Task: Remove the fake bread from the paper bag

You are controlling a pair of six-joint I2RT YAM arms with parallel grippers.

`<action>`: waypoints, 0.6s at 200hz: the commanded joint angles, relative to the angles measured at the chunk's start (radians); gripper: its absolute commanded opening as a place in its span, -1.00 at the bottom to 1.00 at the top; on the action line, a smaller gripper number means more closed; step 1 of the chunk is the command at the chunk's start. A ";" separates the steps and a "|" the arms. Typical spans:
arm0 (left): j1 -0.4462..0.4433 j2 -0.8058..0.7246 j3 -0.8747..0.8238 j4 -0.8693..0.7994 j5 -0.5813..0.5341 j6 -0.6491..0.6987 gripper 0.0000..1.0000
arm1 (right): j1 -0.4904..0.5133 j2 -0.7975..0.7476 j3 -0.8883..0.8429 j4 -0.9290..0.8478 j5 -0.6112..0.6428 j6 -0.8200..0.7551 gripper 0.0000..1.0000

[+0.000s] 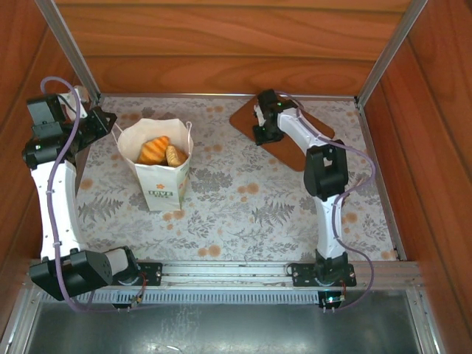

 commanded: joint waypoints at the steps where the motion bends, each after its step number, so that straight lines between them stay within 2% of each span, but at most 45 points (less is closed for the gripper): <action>1: 0.010 -0.030 -0.006 0.014 0.044 0.020 -1.00 | -0.011 0.069 0.088 -0.079 0.009 -0.098 -0.04; 24: 0.011 -0.047 -0.019 0.014 0.048 0.024 -1.00 | -0.010 0.131 0.133 -0.098 -0.014 -0.117 -0.06; 100: 0.011 -0.072 -0.034 0.014 0.060 0.029 -1.00 | -0.011 0.245 0.216 -0.130 0.061 -0.199 -0.15; 120: 0.011 -0.074 -0.033 0.014 0.061 0.030 -1.00 | -0.011 0.263 0.220 -0.150 0.063 -0.232 -0.28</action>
